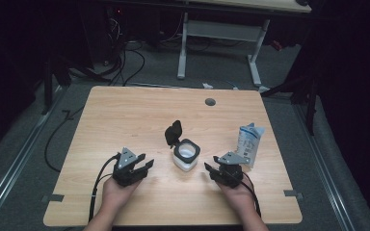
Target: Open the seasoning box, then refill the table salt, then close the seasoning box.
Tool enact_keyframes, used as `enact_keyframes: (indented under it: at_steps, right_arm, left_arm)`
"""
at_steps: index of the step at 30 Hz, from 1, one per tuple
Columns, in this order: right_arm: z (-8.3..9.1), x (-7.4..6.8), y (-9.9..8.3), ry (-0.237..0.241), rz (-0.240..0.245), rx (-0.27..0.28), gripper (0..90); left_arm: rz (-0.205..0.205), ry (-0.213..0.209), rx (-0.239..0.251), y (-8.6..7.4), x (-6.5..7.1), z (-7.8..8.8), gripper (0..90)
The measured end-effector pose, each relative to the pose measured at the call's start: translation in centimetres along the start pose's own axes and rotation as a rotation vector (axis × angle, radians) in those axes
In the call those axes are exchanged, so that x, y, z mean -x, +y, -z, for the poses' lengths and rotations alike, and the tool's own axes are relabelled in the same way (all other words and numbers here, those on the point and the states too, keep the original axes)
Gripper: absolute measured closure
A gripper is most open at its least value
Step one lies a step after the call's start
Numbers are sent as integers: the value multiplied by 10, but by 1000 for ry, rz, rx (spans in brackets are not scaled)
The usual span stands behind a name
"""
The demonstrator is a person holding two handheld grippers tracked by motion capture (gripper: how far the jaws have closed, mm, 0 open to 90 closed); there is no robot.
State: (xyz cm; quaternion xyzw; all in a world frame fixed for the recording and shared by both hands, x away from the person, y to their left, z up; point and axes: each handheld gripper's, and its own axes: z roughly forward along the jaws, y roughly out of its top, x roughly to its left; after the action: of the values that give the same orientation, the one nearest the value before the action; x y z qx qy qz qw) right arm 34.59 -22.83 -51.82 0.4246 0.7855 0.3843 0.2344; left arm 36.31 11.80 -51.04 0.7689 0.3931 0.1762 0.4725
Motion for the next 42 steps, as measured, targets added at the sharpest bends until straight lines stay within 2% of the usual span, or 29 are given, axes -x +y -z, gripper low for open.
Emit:
enact_keyframes:
  at_steps: [8,14,27,35,42]
  right_arm:
    - [-2,-3,0,14,-3,-1,543]
    - [-3,-3,0,29,-3,2,574]
    - [-2,-8,1,41,6,3,597]
    - [-3,-9,2,46,14,9,601]
    - [-4,-9,2,47,11,9,640]
  left_arm:
    - [47,-14,25,19,-1,-16,662]
    - [80,-22,47,29,-3,-20,742]
    - [76,-26,67,47,3,-23,813]
    - [66,-30,67,56,6,-23,816]
    - [71,-28,78,63,4,-27,846]
